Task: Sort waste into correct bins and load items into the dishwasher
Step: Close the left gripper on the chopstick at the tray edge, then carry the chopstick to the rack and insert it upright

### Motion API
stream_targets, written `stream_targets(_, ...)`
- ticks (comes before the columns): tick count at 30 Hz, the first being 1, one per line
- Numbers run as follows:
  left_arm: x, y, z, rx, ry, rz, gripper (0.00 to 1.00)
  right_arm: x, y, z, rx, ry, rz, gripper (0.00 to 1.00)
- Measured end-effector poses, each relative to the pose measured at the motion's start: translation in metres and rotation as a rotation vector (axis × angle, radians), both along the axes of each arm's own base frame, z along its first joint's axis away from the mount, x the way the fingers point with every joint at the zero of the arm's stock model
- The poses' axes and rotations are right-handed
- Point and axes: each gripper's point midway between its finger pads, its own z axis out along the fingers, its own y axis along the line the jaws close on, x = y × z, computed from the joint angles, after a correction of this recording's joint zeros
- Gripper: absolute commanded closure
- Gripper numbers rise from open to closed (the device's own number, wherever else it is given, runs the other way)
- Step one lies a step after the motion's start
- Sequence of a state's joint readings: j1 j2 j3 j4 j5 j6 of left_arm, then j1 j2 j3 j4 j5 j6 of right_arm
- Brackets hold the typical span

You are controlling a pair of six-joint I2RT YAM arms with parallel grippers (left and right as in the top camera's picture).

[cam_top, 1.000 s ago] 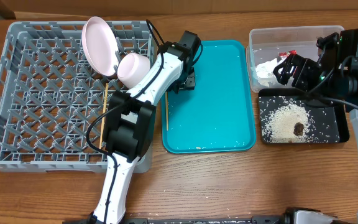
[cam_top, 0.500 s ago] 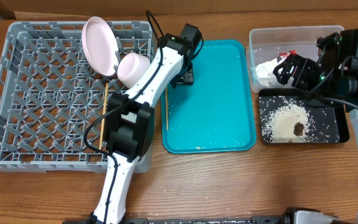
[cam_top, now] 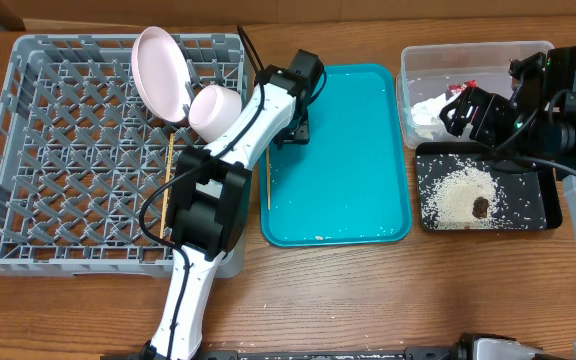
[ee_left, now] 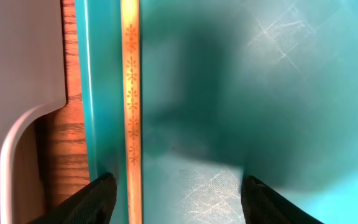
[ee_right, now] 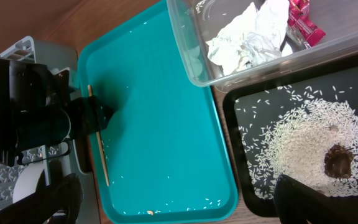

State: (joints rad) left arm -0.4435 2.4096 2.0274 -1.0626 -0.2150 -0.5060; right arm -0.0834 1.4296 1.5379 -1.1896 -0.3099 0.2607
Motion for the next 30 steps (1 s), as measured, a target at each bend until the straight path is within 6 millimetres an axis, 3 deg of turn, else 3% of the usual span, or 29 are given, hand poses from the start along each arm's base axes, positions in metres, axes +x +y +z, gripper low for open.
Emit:
stream_targets(23,0.007,-0.015,-0.008,-0.109,-0.019,0.04,0.3,0.0,0.0,0.0,0.0,0.0,0.0,0.0)
stream_targets(27,0.008,-0.019,-0.008,-0.131,-0.019,0.04,0.48,0.0,0.0,0.0,0.0,0.0,0.0,0.0)
stream_targets(30,0.007,-0.023,-0.008,-0.144,-0.014,0.04,0.9,0.0,0.0,0.0,0.0,0.0,0.0,0.0)
